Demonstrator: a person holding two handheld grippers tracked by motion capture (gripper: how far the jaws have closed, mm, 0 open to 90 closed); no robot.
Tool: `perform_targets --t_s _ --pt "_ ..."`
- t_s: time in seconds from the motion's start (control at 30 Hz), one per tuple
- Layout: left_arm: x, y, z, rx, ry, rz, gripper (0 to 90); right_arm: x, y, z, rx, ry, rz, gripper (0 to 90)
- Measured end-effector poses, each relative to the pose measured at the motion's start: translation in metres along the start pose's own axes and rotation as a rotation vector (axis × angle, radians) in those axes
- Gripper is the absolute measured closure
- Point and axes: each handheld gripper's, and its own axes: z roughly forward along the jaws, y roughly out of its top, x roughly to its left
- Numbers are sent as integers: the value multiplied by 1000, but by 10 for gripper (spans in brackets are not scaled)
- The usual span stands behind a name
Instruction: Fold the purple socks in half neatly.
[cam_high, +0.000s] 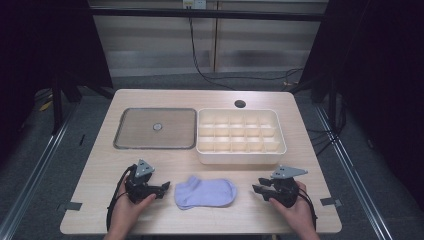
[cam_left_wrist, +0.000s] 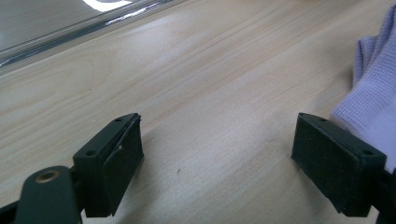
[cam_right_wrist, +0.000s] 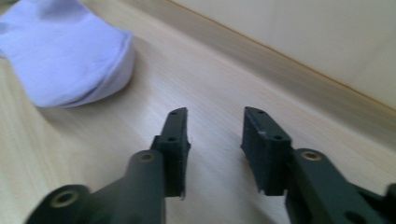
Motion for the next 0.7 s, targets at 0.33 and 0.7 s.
perform_targets --t_s 0.33,0.7 --pt "-7 1 -11 32 -1 15 214 11 8 8 18 51 -83 732" --pt "-21 10 -25 63 -87 -77 282 22 13 14 11 113 -154 813"
